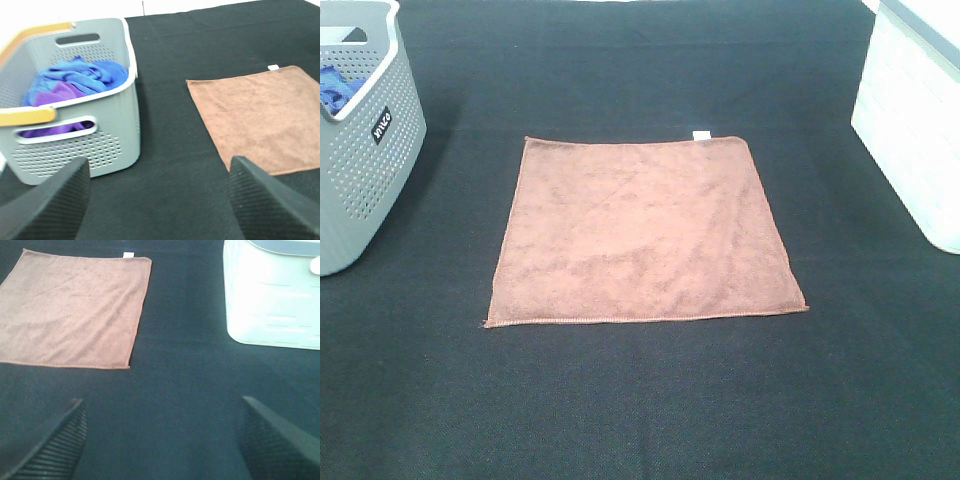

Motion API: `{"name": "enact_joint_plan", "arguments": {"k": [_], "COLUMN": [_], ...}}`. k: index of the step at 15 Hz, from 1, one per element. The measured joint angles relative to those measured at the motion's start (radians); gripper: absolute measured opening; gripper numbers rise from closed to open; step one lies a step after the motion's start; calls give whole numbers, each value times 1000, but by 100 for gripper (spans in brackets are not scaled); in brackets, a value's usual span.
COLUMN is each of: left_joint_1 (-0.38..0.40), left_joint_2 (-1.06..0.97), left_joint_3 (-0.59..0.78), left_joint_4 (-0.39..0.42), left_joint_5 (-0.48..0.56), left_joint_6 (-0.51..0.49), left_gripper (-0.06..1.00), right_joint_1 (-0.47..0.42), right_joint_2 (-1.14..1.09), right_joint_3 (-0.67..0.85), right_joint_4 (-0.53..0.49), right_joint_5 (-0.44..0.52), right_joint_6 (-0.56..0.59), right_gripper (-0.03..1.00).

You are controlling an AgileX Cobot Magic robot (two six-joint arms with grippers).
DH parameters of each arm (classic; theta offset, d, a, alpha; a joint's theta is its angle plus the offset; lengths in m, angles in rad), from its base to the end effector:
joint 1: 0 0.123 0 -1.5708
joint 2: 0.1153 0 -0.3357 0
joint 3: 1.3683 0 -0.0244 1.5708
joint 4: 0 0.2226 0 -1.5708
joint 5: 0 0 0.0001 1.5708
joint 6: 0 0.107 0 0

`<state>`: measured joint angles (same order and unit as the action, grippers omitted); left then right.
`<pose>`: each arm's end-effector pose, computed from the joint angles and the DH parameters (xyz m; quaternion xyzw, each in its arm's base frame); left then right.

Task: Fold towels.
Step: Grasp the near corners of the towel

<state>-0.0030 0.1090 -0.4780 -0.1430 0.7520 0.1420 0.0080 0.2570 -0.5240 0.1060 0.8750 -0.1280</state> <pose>-0.0362 -0.0103 0.2870 0.0452 0.8004 -0.0289 0.5971 -0.0198 0.0085 0.2923 -0.0497 0.8627 0.0221 0.5027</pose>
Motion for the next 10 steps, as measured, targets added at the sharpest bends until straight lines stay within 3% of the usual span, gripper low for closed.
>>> {"name": "enact_joint_plan", "arguments": {"k": [3,6,9,10], "left_joint_1": [0,0,0,0], "left_joint_2": [190,499,786,934], "left_joint_3": [24,24,24,24], "left_joint_4": [-63,-223,-435,-581], "left_joint_5": [-155,-195,-200,-204], "left_joint_6": [-7,11,152,284], "left_gripper": [73,73,73,73], "right_joint_1": [0,0,0,0], "right_joint_2": [262,568,824,931], "right_joint_3": [-3,-75,-136,-166], "right_joint_4": [42,69,103,155], "right_joint_5": [-124,-158,-182,-190], "right_joint_6": [1,18,19,14], "right_gripper": [76,76,76,76]}}
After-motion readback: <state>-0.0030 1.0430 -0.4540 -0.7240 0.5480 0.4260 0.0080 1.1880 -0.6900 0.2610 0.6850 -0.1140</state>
